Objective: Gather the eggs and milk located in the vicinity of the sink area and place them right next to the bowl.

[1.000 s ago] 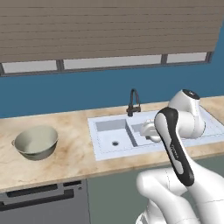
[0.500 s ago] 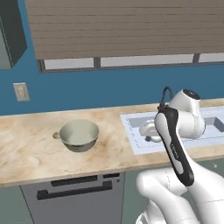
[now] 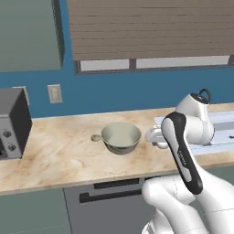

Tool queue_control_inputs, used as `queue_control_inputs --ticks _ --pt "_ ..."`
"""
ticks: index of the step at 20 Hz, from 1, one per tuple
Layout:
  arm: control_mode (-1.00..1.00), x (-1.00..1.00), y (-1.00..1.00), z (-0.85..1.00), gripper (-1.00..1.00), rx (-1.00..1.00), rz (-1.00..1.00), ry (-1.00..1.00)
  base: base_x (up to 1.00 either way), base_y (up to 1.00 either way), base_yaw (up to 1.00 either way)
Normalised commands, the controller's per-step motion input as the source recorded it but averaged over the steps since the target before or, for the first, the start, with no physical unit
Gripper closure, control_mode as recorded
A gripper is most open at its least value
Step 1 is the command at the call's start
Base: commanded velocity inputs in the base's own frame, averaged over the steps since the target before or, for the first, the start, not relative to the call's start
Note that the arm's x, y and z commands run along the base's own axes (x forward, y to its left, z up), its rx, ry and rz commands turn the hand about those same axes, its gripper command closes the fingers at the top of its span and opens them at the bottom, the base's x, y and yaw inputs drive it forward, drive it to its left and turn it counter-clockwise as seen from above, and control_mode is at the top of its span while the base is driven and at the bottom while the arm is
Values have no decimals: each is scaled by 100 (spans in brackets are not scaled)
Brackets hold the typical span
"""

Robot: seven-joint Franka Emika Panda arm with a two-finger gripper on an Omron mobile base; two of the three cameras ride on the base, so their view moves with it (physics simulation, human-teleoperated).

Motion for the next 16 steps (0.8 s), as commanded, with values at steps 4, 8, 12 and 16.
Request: queue_control_inputs --ticks 4,8,12,16 --pt "100 0 0 0 100 0 0 0 0 59 0" --pt "100 0 0 0 100 0 0 0 0 45 0" --pt "100 0 0 0 100 0 0 0 3 35 0" --pt "100 0 0 0 100 0 0 0 2 27 0"
